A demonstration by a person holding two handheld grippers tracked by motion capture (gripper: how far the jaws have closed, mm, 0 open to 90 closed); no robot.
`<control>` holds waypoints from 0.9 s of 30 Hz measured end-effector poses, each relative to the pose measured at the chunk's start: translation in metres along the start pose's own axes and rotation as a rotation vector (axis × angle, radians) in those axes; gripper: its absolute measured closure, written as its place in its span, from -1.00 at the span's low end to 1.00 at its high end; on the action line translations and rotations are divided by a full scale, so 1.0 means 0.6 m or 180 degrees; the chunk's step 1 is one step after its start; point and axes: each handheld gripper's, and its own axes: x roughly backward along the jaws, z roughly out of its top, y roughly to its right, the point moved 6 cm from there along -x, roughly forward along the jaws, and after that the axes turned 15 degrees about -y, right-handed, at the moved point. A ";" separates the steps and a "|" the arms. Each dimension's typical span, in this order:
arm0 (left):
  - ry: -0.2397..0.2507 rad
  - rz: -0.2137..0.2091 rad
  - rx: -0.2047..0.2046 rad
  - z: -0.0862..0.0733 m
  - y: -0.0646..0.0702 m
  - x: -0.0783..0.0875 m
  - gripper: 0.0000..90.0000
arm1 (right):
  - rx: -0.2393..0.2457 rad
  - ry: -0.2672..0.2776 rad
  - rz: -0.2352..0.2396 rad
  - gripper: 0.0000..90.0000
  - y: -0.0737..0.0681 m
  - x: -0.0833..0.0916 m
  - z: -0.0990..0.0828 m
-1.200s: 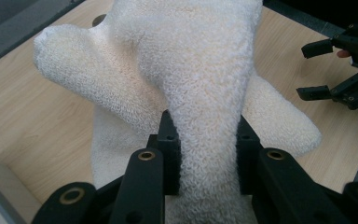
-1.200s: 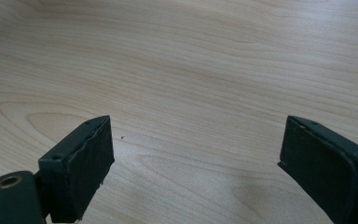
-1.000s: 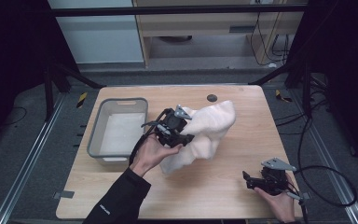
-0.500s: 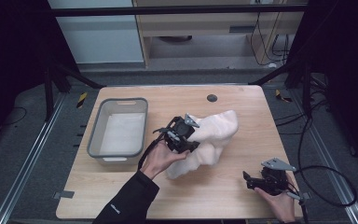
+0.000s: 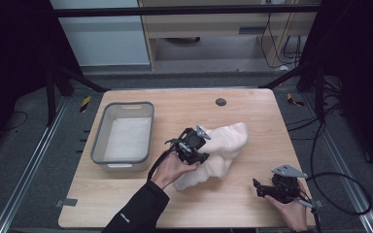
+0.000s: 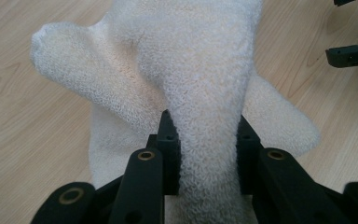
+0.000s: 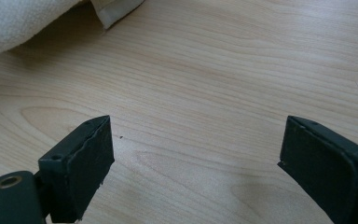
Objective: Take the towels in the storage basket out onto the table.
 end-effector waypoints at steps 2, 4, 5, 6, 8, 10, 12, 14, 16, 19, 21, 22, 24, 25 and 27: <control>-0.0009 0.0013 0.0002 -0.001 0.001 -0.004 0.56 | 0.0010 -0.0003 -0.0004 -0.79 0.000 0.000 0.000; -0.0020 0.0013 -0.0016 -0.001 0.003 -0.009 0.56 | 0.0010 -0.0003 -0.0004 -0.79 0.000 0.000 0.000; -0.0021 0.0017 -0.0015 -0.002 0.004 -0.010 0.55 | 0.0004 -0.0006 -0.0004 -0.79 0.000 0.000 0.000; -0.0020 0.0012 -0.0020 -0.002 0.005 -0.014 0.55 | 0.0009 -0.0005 -0.0003 -0.79 0.000 0.000 0.000; -0.0027 -0.0011 -0.0022 -0.003 0.007 -0.018 0.53 | 0.0013 -0.0005 -0.0002 -0.79 0.000 0.000 0.000; -0.0037 -0.0019 -0.0028 -0.004 0.009 -0.022 0.51 | 0.0016 -0.0009 -0.0005 -0.79 0.000 -0.001 -0.001; -0.0041 -0.0033 -0.0031 -0.005 0.010 -0.025 0.49 | 0.0002 -0.0017 0.0008 -0.79 -0.001 0.000 -0.001; -0.0045 -0.0046 -0.0033 -0.007 0.012 -0.029 0.47 | 0.0004 -0.0025 0.0011 -0.79 -0.002 -0.001 -0.001; -0.0053 -0.0055 -0.0027 -0.009 0.012 -0.032 0.43 | 0.0010 -0.0034 0.0016 -0.79 -0.003 -0.002 -0.002; -0.0076 -0.0078 -0.0004 -0.013 0.013 -0.041 0.38 | 0.0040 -0.0039 0.0007 -0.80 -0.003 -0.003 -0.002; -0.0088 -0.0093 0.0000 -0.015 0.013 -0.044 0.34 | 0.0026 -0.0048 0.0020 -0.80 -0.003 -0.003 -0.002; -0.0083 -0.0100 0.0005 -0.016 0.014 -0.046 0.33 | 0.0025 -0.0051 0.0022 -0.80 -0.003 -0.003 -0.002; -0.0081 -0.0109 0.0008 -0.018 0.014 -0.048 0.29 | 0.0023 -0.0056 0.0023 -0.80 -0.003 -0.003 -0.003; -0.0073 -0.0116 0.0014 -0.019 0.015 -0.049 0.27 | 0.0025 -0.0060 0.0024 -0.80 -0.004 -0.003 -0.003; -0.0081 -0.0134 0.0011 -0.022 0.015 -0.050 0.22 | 0.0030 -0.0064 0.0024 -0.80 -0.004 -0.004 -0.003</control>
